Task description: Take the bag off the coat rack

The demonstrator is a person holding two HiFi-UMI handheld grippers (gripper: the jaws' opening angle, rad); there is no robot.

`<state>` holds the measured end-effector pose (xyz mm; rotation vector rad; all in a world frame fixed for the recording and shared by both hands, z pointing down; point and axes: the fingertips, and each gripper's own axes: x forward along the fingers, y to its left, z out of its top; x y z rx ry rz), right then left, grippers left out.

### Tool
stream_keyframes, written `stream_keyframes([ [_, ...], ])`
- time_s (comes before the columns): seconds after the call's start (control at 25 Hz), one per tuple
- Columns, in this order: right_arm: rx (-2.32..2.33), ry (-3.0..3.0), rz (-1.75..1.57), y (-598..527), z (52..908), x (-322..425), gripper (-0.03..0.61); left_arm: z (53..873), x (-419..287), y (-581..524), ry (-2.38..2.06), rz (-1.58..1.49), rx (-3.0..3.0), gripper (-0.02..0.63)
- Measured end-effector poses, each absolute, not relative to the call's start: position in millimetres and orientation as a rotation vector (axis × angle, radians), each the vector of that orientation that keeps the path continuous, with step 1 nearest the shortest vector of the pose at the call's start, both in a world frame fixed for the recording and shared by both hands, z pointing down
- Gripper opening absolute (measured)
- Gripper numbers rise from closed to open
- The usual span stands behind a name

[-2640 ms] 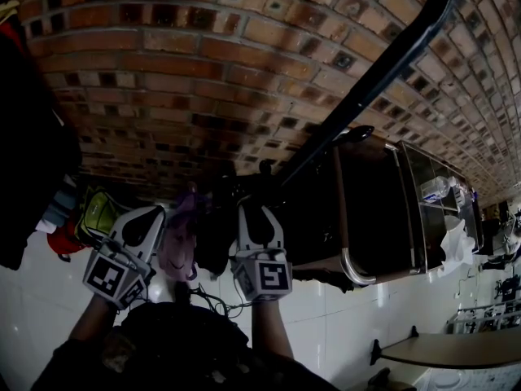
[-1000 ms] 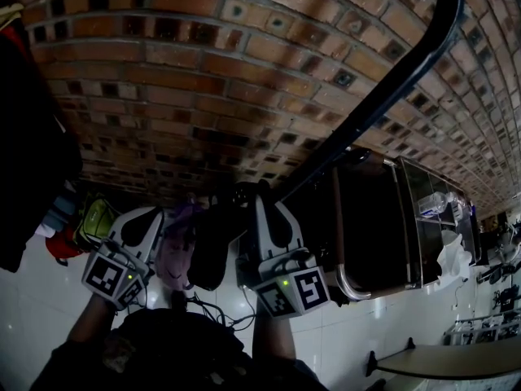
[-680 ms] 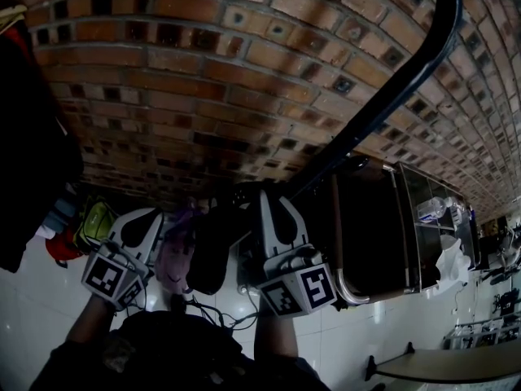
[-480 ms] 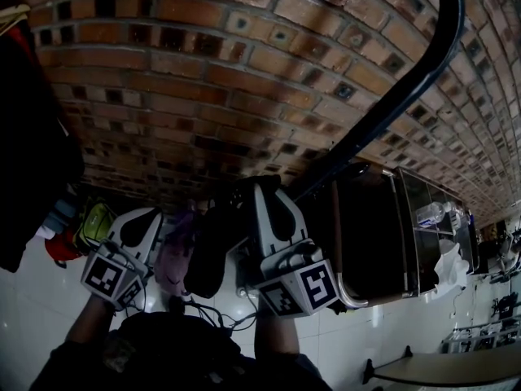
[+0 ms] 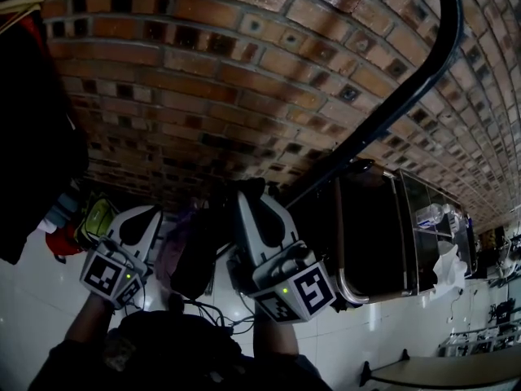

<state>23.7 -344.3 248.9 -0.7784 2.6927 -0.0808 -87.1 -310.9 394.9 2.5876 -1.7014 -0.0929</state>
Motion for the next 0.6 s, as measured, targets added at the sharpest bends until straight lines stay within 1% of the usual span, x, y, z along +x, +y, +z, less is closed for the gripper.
stream_keyframes([
  [0.28, -0.769, 2.669, -0.152, -307.4, 251.9, 21.4, 0.055, 391.4, -102.5, -272.9, -1.732, -0.103, 2.578, 0.031],
  [0.6, -0.767, 2.671, -0.156, -235.4, 254.1, 4.4, 0.054, 383.7, -127.5, -210.3, -1.749, -0.110, 2.574, 0.031],
])
